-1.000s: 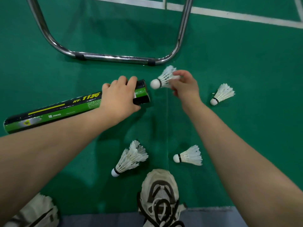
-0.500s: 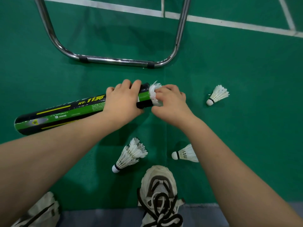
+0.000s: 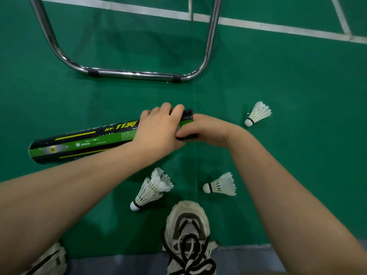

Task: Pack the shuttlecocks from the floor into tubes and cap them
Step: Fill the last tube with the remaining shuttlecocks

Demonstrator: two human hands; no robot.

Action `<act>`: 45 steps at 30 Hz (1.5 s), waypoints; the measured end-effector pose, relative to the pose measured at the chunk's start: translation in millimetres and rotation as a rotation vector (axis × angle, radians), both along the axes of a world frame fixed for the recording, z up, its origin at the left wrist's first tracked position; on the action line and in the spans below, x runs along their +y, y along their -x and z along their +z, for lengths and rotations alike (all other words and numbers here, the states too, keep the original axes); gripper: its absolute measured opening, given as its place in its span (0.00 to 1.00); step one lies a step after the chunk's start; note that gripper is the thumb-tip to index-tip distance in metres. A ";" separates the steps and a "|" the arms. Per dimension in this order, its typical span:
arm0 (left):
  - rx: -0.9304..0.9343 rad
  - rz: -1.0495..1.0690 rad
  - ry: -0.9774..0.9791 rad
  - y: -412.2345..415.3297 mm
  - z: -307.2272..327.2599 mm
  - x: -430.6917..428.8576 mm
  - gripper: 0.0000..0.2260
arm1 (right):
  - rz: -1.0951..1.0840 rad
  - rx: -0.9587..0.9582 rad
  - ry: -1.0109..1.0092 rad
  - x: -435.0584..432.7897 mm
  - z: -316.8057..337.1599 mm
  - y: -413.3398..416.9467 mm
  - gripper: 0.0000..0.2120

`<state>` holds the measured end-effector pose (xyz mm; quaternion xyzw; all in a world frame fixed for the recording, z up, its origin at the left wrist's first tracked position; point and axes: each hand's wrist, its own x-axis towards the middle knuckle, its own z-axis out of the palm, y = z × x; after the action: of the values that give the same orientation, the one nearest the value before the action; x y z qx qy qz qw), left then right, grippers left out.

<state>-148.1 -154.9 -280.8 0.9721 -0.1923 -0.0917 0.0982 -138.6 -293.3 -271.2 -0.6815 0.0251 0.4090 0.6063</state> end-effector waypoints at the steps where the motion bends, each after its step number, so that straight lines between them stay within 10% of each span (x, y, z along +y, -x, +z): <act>1: 0.000 0.012 0.012 -2.8 0.4 -0.7 0.32 | -0.071 -0.042 0.010 -4.3 0.9 -2.7 0.04; 6: 0.016 0.033 0.003 -15.3 0.7 -7.2 0.33 | -0.443 -0.166 0.180 -50.3 4.7 -21.9 0.14; 12: 0.039 0.011 -0.018 -16.5 -2.6 -18.6 0.34 | -0.529 -0.373 1.160 -128.4 -51.7 -32.8 0.21; 19: 0.052 -0.003 -0.044 -15.2 -6.7 -23.9 0.34 | -0.394 -0.214 1.236 -164.6 -83.4 -33.7 0.41; 23: 0.057 -0.003 -0.051 -14.4 -6.6 -24.1 0.34 | -0.422 -0.252 1.342 -164.3 -85.0 -37.4 0.27; 37: 0.044 0.008 -0.037 -6.2 -8.0 -28.1 0.32 | -0.951 -0.664 0.500 -56.9 -31.3 6.5 0.04; 45: 0.003 0.033 -0.011 -3.5 -4.7 -25.0 0.31 | -0.951 -0.455 0.175 -31.6 -16.9 26.6 0.05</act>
<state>-144.6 -180.0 -285.5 0.9755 -0.1757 -0.0924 0.0944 -165.2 -324.9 -288.0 -0.7145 0.2331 -0.0726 0.6556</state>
